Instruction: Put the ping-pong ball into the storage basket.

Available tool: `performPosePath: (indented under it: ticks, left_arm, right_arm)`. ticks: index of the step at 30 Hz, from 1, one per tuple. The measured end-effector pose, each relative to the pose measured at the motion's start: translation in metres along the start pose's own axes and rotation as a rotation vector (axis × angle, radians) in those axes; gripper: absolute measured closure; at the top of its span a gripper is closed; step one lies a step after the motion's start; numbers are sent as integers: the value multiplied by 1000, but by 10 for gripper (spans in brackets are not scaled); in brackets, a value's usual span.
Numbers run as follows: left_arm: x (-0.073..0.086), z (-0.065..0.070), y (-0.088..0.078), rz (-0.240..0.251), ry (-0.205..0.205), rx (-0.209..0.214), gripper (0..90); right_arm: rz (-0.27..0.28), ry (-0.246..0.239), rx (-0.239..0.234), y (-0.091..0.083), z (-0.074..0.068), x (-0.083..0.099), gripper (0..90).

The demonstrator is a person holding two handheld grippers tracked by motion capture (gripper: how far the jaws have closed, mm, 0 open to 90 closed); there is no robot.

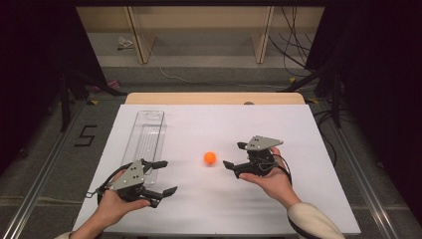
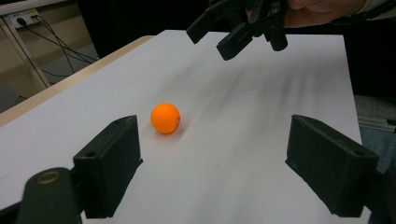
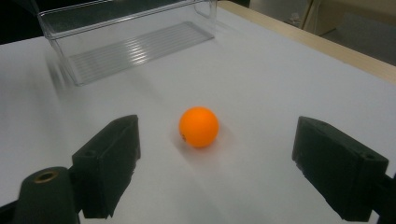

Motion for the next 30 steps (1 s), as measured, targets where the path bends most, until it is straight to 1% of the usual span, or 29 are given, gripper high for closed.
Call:
performPosePath:
  ticks: [17, 30]
  left_arm:
    - [0, 0, 0, 0, -2, 2, 172]
    - [0, 1, 0, -3, -1, 6, 172]
  right_arm:
    - [-14, -4, -18, 17, -2, -5, 162]
    - [-32, -6, -27, 27, -1, -5, 162]
Point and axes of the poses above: each handheld gripper's, and its own axes: y roughly forward along the jaws, x roughly out of its underside, z roughly to its right, the point moved 1 cm from there along y, roughly forward along the jaws, and after that the axes turned 1 degree about y, right-handed, at the moved point
